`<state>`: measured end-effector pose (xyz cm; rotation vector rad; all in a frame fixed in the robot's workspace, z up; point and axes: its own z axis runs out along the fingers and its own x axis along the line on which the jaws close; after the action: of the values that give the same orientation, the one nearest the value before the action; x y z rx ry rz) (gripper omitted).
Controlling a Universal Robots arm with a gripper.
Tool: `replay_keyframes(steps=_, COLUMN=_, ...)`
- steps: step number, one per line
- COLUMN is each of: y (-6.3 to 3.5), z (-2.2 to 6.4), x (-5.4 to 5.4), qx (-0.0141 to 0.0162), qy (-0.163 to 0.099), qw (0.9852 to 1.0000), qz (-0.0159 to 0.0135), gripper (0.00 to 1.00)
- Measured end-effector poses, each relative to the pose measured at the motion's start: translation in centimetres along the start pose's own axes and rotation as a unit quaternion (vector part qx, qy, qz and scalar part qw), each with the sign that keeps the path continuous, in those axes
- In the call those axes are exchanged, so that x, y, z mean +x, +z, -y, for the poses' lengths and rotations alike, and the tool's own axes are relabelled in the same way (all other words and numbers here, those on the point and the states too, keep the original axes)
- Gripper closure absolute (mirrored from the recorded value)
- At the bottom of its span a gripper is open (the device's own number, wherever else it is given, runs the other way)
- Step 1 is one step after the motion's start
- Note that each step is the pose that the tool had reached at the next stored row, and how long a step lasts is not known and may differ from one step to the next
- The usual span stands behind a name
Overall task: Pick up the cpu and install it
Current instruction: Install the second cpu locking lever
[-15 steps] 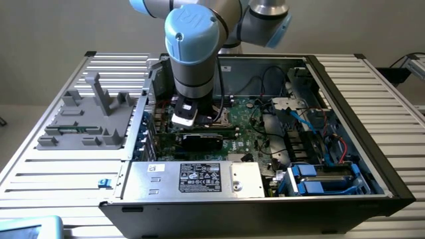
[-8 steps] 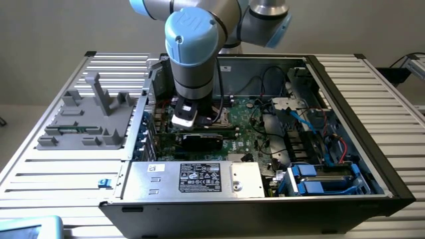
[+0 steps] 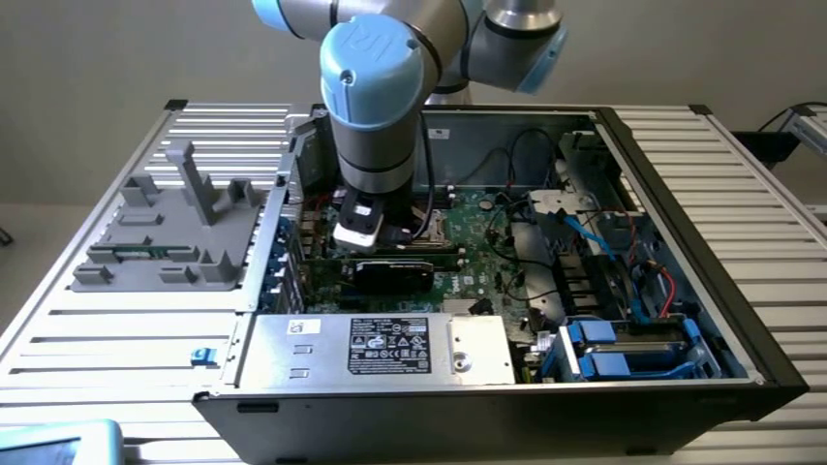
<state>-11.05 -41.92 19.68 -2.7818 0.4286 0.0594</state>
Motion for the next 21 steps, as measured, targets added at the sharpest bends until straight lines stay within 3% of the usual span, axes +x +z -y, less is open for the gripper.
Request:
replay_keyframes(steps=7, y=-0.08, z=-0.03, x=-0.4, qx=-0.0001, qy=0.0, qw=1.0, qz=0.0002, gripper=0.89)
replay_keyframes(steps=17, y=-4.3, z=1.31, x=-1.0, qx=-0.0004, qy=0.0, qw=1.0, qz=0.0013, gripper=0.89)
replay_keyframes(steps=21, y=-5.83, z=2.16, x=-0.1, qx=-0.0005, qy=0.0, qw=1.0, qz=0.0015, gripper=0.89)
